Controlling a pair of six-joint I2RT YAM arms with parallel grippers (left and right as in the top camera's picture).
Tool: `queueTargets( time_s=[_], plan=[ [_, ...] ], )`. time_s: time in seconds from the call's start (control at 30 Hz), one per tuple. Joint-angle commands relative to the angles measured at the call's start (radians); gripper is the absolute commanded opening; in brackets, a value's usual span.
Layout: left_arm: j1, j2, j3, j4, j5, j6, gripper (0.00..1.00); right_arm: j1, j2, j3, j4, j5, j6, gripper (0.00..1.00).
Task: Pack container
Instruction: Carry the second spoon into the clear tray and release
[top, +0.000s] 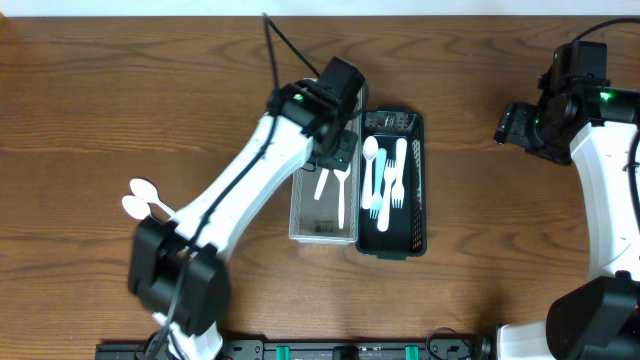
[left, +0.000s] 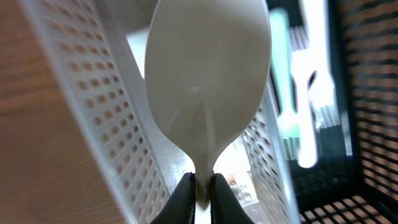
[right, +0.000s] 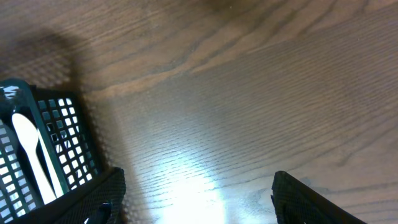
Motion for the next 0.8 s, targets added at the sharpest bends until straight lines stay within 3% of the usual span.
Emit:
queueTargets(
  time_s=[0.0, 0.1, 0.13, 0.47, 0.6, 0.77],
  plan=[
    [0.004, 0.058, -0.008, -0.006, -0.007, -0.028, 0.12, 0.005, 0.005, -0.005, -0.001, -0.003, -0.013, 0.79],
    [0.004, 0.082, -0.008, -0.013, -0.007, -0.028, 0.34, 0.005, 0.005, -0.005, -0.001, -0.003, -0.013, 0.79],
    [0.004, 0.081, -0.008, -0.013, -0.007, -0.028, 0.36, 0.005, 0.005, -0.005, -0.001, -0.003, -0.013, 0.79],
    [0.014, -0.059, -0.008, -0.023, -0.099, -0.036, 0.41, 0.005, 0.005, -0.005, -0.008, -0.003, -0.048, 0.81],
    [0.064, -0.177, -0.008, -0.066, -0.190, -0.132, 0.42, 0.005, 0.005, -0.005, -0.016, -0.003, -0.082, 0.82],
    [0.237, -0.302, -0.008, -0.166, -0.198, -0.248, 0.47, 0.005, 0.005, -0.005, -0.035, -0.003, -0.089, 0.82]
  ],
)
